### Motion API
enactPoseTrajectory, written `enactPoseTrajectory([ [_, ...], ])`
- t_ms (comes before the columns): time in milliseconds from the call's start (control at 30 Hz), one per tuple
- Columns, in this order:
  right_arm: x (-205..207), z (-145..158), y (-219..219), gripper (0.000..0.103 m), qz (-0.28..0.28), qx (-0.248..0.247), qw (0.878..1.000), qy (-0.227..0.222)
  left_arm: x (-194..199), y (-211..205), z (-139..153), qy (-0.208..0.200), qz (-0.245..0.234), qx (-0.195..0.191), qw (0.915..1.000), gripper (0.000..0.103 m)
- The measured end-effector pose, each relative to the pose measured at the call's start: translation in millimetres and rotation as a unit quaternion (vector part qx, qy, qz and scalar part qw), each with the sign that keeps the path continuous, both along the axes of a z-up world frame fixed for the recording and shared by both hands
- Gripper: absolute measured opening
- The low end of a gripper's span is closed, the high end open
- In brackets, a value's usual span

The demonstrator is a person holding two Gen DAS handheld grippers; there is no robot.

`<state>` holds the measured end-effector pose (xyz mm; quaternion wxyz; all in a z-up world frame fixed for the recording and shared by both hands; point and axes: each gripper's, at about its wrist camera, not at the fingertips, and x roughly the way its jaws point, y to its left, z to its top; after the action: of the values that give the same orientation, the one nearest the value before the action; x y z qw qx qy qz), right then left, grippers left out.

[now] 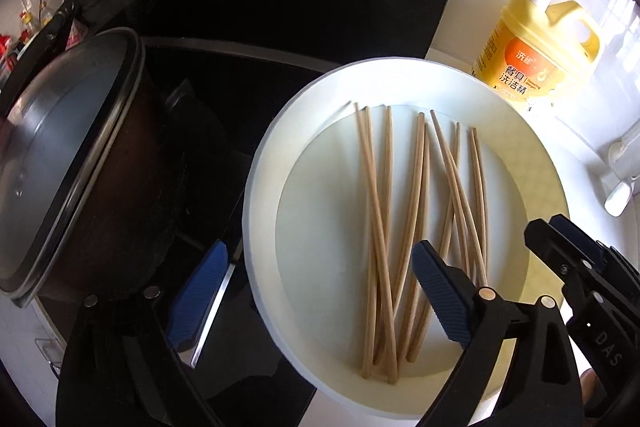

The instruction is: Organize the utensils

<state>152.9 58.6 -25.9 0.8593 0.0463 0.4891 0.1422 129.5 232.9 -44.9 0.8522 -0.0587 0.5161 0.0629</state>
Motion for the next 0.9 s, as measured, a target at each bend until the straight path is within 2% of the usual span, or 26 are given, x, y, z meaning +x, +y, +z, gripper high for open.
enactPoseTrajectory([
  [167,-10.3,6.2,-5.6,0.048,-0.004,-0.002,1.000,0.000,-10.3,-1.5,3.5,0.004,-0.002,0.000,1.0000,0.094],
  [433,-22.4,15.9,-6.2,0.054,-0.009,-0.019,1.000,-0.007,-26.1,-4.4,21.3,-0.012,0.003,0.007,0.9999,0.094],
  [900,-37.0,32.8,-18.5,0.057,-0.020,-0.023,0.999,-0.010,-50.5,-15.9,39.0,-0.031,0.007,0.017,0.9993,0.094],
])
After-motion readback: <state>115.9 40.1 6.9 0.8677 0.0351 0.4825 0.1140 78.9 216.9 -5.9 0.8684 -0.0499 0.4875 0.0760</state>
